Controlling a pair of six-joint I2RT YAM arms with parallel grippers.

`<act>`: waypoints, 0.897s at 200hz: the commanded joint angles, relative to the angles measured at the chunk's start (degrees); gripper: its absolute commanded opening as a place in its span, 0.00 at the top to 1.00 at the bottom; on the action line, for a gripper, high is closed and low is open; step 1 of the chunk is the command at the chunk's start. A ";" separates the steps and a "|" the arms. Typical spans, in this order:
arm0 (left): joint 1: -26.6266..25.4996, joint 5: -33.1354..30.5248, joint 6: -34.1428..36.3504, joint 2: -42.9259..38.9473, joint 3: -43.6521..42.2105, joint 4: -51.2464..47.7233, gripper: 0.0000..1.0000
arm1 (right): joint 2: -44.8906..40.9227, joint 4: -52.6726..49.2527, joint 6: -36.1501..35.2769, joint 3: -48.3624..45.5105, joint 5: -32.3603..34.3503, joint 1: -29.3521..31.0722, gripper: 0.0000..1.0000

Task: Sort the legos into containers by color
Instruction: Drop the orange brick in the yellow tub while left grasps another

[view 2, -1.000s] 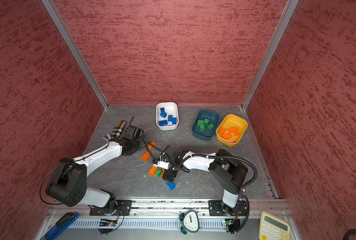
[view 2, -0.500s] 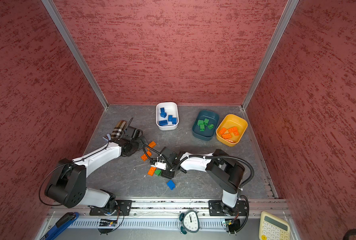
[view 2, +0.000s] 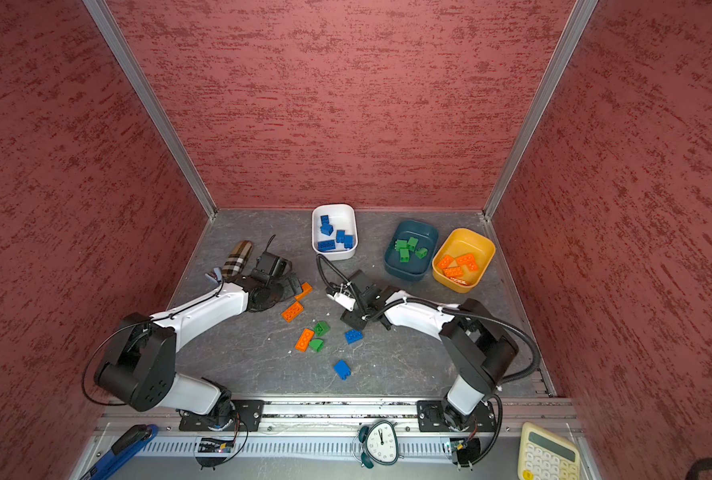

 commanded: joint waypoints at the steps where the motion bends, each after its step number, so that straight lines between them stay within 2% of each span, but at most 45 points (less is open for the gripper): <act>1: -1.07 0.99 3.31 0.88 2.13 -1.17 0.01 | -5.80 4.35 3.42 -1.30 -2.50 -5.49 0.43; 48: -1.61 3.35 8.56 3.61 3.99 -6.10 0.01 | -13.57 12.17 16.31 -5.73 -3.40 -22.65 0.44; 68: -1.74 7.36 12.89 4.24 3.32 -5.81 0.01 | -15.14 14.92 22.60 -7.20 -3.49 -30.43 0.44; 113: -1.94 9.87 17.58 5.55 2.06 -5.84 0.00 | -12.75 16.55 26.90 -6.07 -3.37 -44.67 0.43; 136: -1.97 10.34 18.25 6.15 1.66 -6.22 0.03 | -9.16 17.16 29.26 -4.30 -3.36 -49.47 0.43; 163: -1.99 11.01 18.45 6.23 1.18 -6.56 0.07 | -2.67 13.65 29.33 0.42 -1.88 -51.46 0.42; 179: -2.22 11.26 18.48 6.03 1.05 -7.21 0.10 | -0.88 10.98 29.35 3.03 0.07 -51.54 0.36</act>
